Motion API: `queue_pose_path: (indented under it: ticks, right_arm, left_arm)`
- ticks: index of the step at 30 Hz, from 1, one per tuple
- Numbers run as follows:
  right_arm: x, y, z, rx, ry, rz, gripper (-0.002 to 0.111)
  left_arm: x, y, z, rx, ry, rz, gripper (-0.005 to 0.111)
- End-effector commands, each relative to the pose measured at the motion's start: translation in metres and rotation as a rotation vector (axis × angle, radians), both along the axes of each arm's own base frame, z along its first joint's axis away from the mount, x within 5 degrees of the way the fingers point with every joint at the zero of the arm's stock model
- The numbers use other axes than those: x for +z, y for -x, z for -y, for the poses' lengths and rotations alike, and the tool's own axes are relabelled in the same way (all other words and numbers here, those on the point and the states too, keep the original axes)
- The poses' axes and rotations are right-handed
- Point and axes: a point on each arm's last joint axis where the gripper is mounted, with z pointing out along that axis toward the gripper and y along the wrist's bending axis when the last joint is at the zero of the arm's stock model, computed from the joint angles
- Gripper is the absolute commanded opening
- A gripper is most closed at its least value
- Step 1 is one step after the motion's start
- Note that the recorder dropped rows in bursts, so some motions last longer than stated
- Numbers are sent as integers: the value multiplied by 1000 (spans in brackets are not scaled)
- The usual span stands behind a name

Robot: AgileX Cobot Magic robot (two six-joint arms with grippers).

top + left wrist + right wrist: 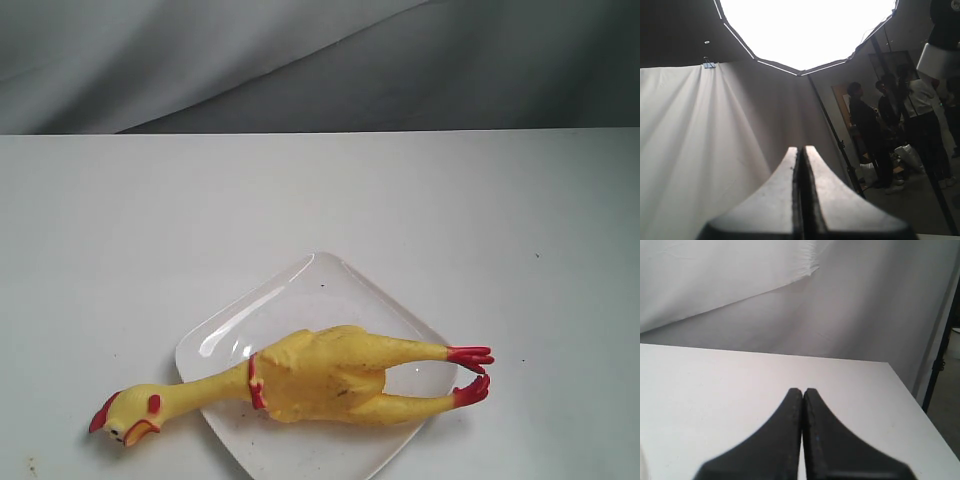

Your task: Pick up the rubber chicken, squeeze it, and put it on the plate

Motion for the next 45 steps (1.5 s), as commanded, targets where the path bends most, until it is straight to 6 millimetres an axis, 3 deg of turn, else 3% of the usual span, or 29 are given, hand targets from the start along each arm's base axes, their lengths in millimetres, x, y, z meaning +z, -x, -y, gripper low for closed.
queue_pose_path:
  ticks: [1, 10, 14, 45]
  right_arm:
    - [-13, -3, -1, 6, -24, 6, 0]
    - [-23, -4, -1, 10, -31, -34, 0]
    - [-34, -2, 0, 4, 3, -164, 0]
    - [-34, -2, -1, 7, 4, -163, 0]
  left_arm:
    - [-1, 0, 0, -4, 12, -8, 0]
    - [-1, 0, 0, -4, 12, -8, 0]
    - [-1, 0, 0, -4, 12, -8, 0]
    - [-1, -1, 1, 23, 12, -8, 0]
